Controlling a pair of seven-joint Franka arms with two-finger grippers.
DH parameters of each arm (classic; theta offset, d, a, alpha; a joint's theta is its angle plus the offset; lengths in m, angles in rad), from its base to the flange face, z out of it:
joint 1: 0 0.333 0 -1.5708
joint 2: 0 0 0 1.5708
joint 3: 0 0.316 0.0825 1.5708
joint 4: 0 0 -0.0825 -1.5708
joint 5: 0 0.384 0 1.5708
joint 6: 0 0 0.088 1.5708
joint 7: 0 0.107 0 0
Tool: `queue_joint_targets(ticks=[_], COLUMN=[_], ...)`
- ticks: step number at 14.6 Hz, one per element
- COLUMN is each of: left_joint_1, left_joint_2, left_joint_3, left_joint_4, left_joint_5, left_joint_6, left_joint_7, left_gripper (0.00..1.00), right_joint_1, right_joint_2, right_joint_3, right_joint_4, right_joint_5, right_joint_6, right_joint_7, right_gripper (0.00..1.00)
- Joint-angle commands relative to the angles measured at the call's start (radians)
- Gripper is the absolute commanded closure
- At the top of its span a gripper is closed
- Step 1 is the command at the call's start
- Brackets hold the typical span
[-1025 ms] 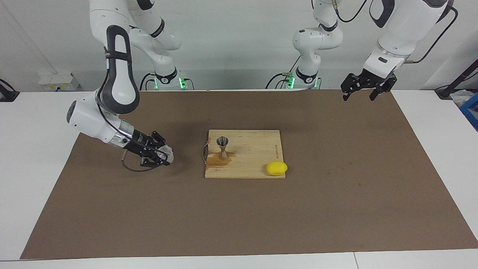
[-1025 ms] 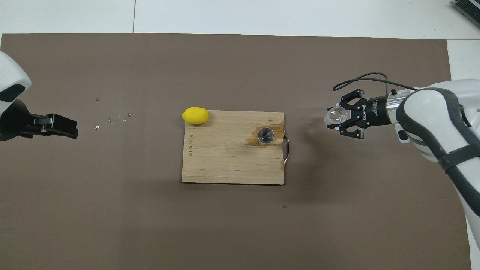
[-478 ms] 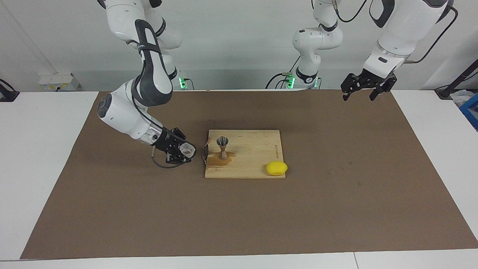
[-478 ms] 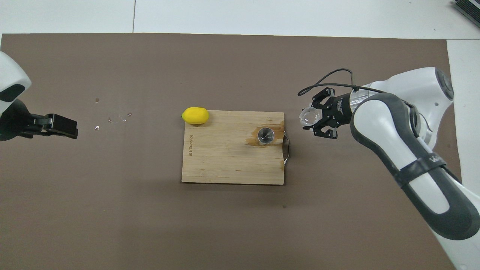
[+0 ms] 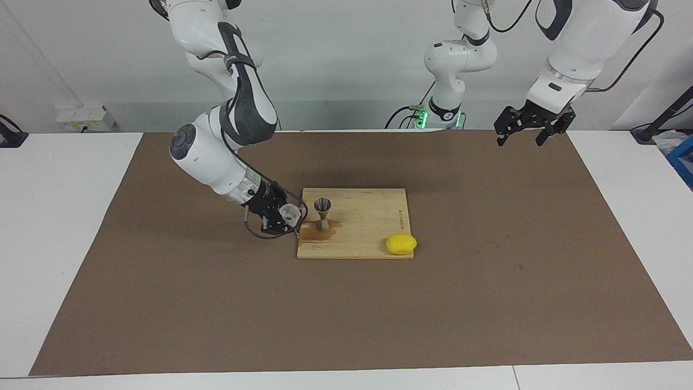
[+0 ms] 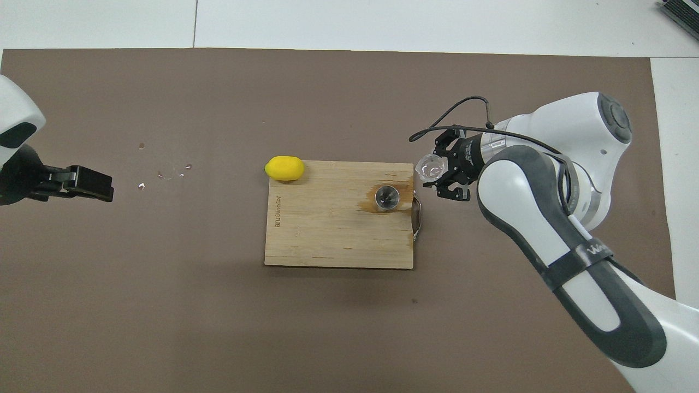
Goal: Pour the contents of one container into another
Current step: 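Lift the clear cup and carry it above the glass on the board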
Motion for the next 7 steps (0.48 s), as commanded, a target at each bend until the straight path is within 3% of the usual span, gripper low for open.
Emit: queue_joint_targets(ticks=[1,7], left_joint_1=[-0.003,-0.003], left_joint_2=[-0.018,-0.018], left_joint_3=[0.006,0.006], left_joint_4=[-0.014,-0.014], left_joint_5=[-0.011,-0.011], left_joint_6=[-0.011,-0.011], left_joint_7=[0.002,0.002], left_gripper=[0.00,0.00], right_joint_1=[0.024,0.090], right_joint_2=[-0.004,-0.001], right_joint_3=[-0.001,0.001], right_joint_4=[0.015,0.032], right_joint_5=[-0.069,-0.201], right_joint_6=[0.016,0.020], right_joint_7=[0.083,0.168], right_gripper=[1.00,1.00])
